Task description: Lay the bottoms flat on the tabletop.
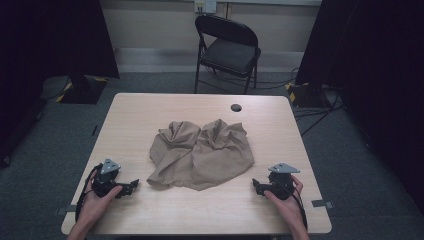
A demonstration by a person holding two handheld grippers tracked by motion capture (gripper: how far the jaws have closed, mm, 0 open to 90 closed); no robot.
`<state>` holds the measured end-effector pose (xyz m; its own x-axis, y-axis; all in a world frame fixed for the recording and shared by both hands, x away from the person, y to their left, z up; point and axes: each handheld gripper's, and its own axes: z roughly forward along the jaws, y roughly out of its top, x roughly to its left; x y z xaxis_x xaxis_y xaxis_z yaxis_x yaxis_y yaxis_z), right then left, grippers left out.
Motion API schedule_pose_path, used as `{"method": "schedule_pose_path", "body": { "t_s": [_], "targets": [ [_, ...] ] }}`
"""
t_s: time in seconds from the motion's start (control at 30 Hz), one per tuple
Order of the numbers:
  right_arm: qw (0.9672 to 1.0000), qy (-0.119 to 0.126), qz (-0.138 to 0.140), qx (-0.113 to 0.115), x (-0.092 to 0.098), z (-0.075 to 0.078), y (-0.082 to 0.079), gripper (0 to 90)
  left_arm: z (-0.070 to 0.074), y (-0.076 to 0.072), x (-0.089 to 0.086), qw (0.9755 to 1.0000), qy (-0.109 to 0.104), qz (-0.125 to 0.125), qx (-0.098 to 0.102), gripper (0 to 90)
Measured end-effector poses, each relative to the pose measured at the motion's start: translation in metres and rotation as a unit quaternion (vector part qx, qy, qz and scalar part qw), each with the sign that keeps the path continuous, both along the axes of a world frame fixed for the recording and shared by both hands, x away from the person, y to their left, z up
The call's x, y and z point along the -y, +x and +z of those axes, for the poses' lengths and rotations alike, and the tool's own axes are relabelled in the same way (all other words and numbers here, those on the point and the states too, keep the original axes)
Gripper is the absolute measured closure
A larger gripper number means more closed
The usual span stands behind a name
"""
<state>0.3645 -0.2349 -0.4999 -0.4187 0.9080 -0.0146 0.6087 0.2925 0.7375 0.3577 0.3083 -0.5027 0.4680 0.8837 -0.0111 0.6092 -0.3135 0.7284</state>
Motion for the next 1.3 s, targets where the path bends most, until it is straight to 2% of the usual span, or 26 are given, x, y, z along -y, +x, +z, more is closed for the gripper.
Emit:
{"method": "schedule_pose_path", "body": {
  "t_s": [0.4,0.5,0.7,0.87,1.1,1.3],
  "targets": [
    [1.0000,0.001,0.001,-0.002,0.000,0.000,0.000,15.5,0.000,0.001,0.000,1.0000,0.003,-0.005,-0.001,5.2],
    [1.0000,0.004,-0.005,-0.008,0.002,0.003,0.002,20.7,0.000,0.001,0.000,1.0000,0.003,-0.007,-0.001,5.0],
    [0.9993,0.031,0.012,-0.016,0.000,0.012,0.005,22.1,0.000,0.001,0.000,1.0000,0.003,-0.007,-0.001,4.7],
    [0.9981,0.053,0.031,-0.001,-0.013,0.030,0.011,21.4,0.000,0.001,0.000,1.0000,0.003,-0.007,-0.001,4.7],
    [0.9948,0.086,0.053,0.015,-0.035,0.050,0.034,17.4,0.000,0.001,0.000,1.0000,0.003,-0.007,-0.001,4.7],
    [0.9929,0.090,0.075,0.020,-0.056,0.066,0.057,15.6,0.000,0.001,0.000,1.0000,0.003,-0.007,-0.001,4.7]
  ]
}}
